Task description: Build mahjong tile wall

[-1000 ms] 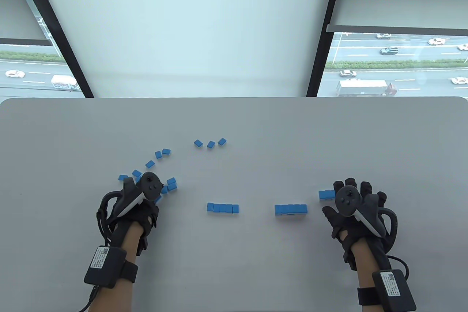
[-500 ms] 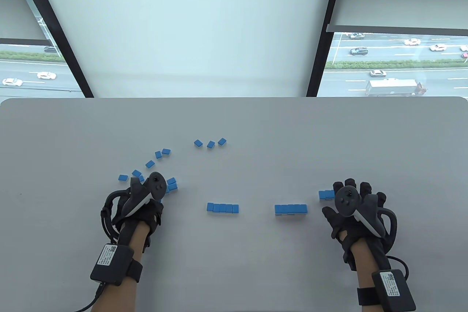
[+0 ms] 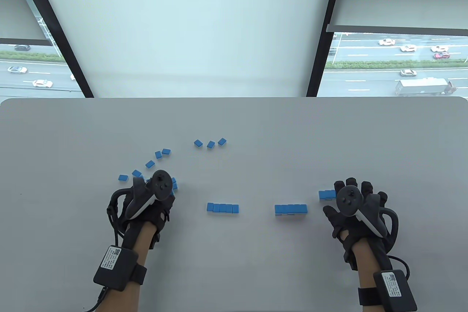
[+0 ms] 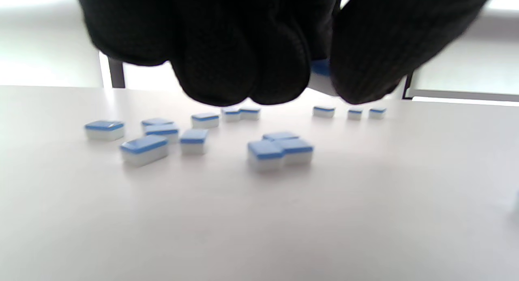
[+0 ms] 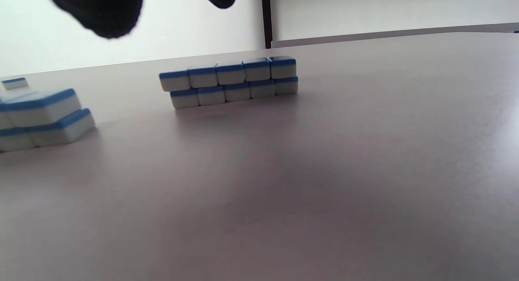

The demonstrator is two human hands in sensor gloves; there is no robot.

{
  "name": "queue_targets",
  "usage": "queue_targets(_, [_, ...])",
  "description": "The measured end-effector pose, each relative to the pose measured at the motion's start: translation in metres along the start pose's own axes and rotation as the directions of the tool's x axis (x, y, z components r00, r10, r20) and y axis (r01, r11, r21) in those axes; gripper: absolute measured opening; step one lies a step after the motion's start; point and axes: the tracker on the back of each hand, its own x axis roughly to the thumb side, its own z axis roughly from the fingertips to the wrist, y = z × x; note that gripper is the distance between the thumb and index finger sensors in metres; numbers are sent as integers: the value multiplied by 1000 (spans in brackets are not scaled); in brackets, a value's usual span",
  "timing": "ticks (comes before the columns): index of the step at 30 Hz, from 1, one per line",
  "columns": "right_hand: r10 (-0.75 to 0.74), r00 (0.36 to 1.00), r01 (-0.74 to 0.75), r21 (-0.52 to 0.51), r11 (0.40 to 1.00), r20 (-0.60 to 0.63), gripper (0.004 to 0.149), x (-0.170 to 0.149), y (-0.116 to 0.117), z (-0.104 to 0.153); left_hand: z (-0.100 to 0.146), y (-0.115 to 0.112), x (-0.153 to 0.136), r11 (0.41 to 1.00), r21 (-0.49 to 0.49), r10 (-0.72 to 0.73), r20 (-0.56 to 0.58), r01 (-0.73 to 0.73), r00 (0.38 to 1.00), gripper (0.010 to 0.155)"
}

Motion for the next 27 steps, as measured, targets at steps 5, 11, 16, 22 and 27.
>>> queue_targets(5, [-3,1000,3,5,1000,0,78,0,1,0,-3,22,57,996,83,-37,146,25,989,60])
queue_targets(11, [-2,1000,2,10,1000,3,78,1,1,0,0,2,114,1000,22,1,313,-8,950,59])
queue_targets(16, [10,1000,-10,12,1000,5,78,2,1,-1,5,-35,130,994,-41,-76,361,98,930,58])
queue_targets(22, [10,1000,-10,2,1000,3,78,2,-1,1,6,-48,132,990,-70,-88,373,123,923,57])
queue_targets(27, [6,1000,-6,4,1000,-4,78,0,-1,1,6,-49,132,990,-79,-83,371,121,925,57])
